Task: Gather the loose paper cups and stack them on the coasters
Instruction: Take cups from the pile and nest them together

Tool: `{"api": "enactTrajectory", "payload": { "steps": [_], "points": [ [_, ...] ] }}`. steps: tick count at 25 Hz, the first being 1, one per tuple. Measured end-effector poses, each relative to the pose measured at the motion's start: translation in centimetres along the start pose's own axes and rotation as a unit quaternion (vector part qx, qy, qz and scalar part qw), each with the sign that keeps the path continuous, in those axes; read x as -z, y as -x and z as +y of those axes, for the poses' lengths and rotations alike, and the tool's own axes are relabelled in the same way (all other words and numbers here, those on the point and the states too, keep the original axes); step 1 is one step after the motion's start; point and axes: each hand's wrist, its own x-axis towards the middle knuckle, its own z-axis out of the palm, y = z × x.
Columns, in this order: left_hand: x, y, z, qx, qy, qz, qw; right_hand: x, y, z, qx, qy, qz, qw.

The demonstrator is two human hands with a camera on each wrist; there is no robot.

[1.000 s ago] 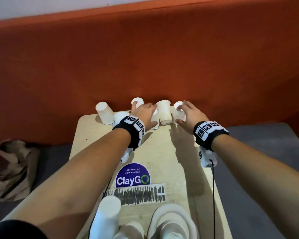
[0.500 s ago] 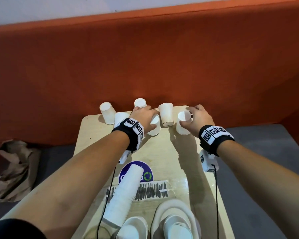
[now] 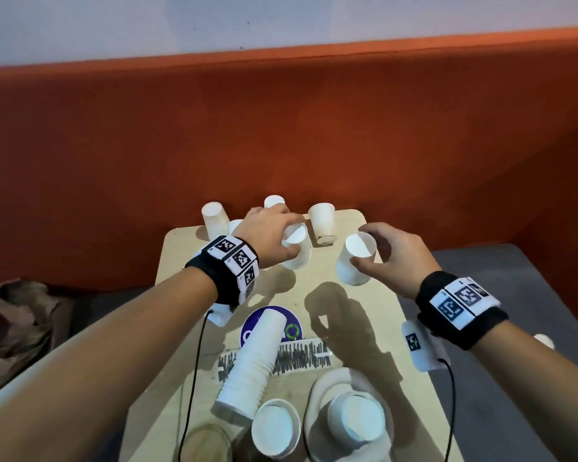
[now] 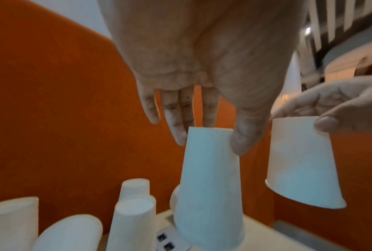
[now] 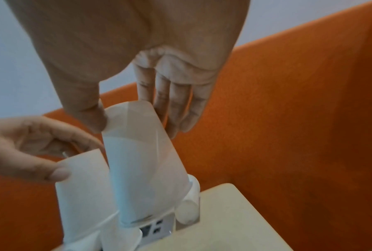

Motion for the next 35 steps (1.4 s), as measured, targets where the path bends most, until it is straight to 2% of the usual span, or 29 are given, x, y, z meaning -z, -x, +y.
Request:
{"api": "enactTrajectory", "payload": {
  "steps": [4,7,9,13,15,17,20,29,35],
  "points": [
    [2.3,5.9,-0.3,0.01,0.088,0.014,0.996,1.2,5.9,-2.9,0.017,-0.078,0.065,0.995],
    [3.7,10.4,0.2,-0.001,0.149,0.067,0.986,1.0,10.1,-5.2,0.013,-0.097,0.086,0.991],
    [4.5,13.1,0.9,-0.01,0.138,0.101,0.985,0.7,12.8,-6.6,-0.003,-0.123,0.111,0.986],
    [5.2,18.3,1.5,-0.051,0.174,0.149,0.972,0.6,18.1,-8.7,-0.034,-0.109,0.236,0.965],
    [4.8,20.3,1.1,-0.072,0.214,0.171,0.959,0.4,20.4,-9.5,-0.046,-0.1,0.268,0.957],
    [4.0,22.4,1.2,-0.073,0.243,0.167,0.953,-0.1,22.4,-10.1,-0.046,-0.093,0.253,0.962],
    [3.1,24.3,2.5,-0.054,0.271,0.125,0.953,-0.9,24.4,-9.9,-0.052,-0.081,0.218,0.971],
    [0.2,24.7,5.0,-0.023,0.207,0.042,0.977,-3.2,24.2,-6.9,-0.065,-0.017,0.133,0.989],
    [-2.7,24.0,5.0,0.002,0.186,-0.032,0.982,-4.9,23.7,-5.5,-0.082,-0.03,0.102,0.991]
  ]
}}
